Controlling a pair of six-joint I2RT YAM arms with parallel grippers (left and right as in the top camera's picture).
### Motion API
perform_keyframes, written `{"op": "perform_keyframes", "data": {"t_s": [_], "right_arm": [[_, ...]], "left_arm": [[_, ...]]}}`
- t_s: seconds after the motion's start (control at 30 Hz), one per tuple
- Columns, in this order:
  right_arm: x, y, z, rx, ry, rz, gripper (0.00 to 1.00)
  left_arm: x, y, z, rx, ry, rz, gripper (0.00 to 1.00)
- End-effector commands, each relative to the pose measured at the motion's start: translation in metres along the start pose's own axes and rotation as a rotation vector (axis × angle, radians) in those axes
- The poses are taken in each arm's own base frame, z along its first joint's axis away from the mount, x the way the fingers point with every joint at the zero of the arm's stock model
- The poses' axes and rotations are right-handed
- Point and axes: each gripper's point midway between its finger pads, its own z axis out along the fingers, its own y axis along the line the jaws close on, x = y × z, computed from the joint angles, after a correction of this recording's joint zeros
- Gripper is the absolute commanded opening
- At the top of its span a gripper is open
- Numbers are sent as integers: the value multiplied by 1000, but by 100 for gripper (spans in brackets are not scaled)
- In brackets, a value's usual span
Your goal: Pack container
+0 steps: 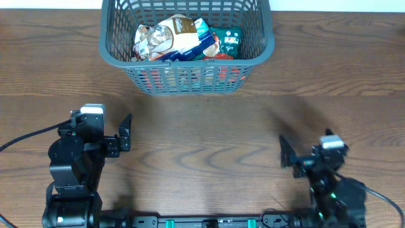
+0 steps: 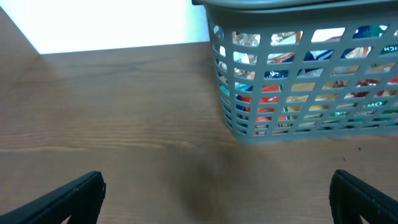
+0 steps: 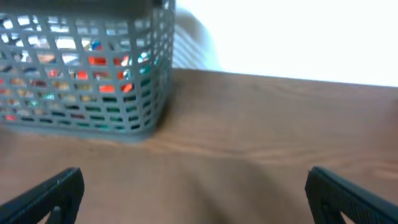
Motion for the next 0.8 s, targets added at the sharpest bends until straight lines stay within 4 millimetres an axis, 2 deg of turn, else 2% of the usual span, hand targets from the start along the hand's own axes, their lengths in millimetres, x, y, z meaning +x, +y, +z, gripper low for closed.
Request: {"op": "perform_keyframes", "data": {"t_s": [0.0,0.1,0.2,0.43,0.77], "right_arm": [[20,10,19,-46,-35,-45,99],[27,13,30,-52,-89,-97,99],[39,6,36,-10,-89,-119,99],[61,0,38,21,-30,-224,99],[49,-2,33,37,-85,-225,99]], "left_arm": [[-1,-1,0,4,-6,-12,99],[-1,-1,0,5,-6,-12,99],[-1,-1,0,5,-6,-12,99],[-1,-1,0,4,-6,-12,99],[-1,-1,0,5,-5,-12,99]]}}
